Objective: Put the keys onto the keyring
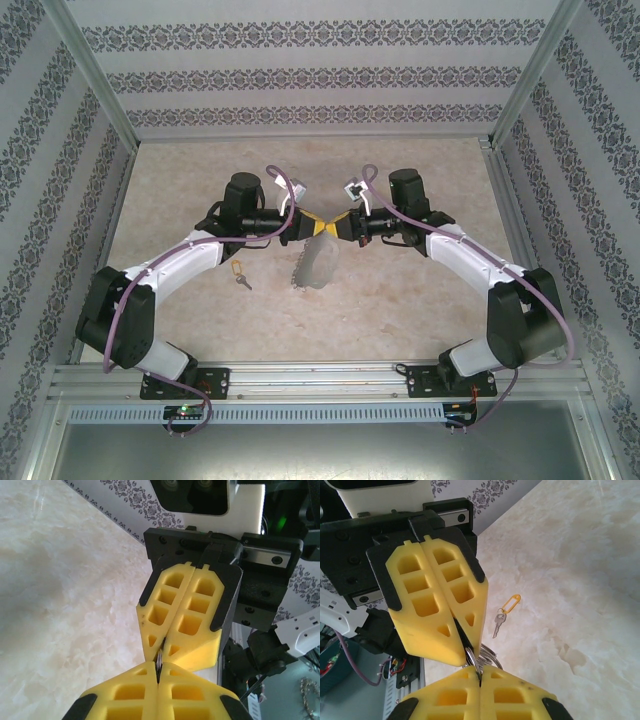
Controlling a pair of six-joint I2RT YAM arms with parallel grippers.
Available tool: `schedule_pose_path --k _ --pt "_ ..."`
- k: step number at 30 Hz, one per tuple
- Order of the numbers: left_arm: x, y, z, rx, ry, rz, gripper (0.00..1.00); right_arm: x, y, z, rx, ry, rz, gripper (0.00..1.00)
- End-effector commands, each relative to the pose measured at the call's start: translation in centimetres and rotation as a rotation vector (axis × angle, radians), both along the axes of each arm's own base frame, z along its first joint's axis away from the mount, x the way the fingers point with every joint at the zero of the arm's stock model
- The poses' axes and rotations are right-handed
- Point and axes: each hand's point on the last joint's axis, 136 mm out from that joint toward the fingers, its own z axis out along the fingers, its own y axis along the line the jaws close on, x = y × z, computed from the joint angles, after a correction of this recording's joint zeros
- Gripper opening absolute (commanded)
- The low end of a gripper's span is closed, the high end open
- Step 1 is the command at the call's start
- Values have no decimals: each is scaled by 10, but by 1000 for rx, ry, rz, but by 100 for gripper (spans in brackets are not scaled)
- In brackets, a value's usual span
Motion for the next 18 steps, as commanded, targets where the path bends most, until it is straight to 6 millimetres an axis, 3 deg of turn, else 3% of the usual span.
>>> schedule_pose_path --k 1,2,6,9,14,18 --pt "-5 -8 13 -30 -33 -38 0 8 2 21 27 -91 -5 0" --pt "-4 -8 14 -29 -37 -33 0 9 1 20 21 -88 -21 4" --pt "-2 -7 16 -10 -65 -18 0 25 -17 19 -28 -107 -200 38" --pt "3 -3 15 23 -94 16 0 45 -46 15 -80 -110 -422 50" --pt "12 8 14 85 -159 98 0 51 -76 9 -89 -105 -619 56" --pt "14 16 20 89 -228 151 0 45 -76 -1 -58 -87 -636 56"
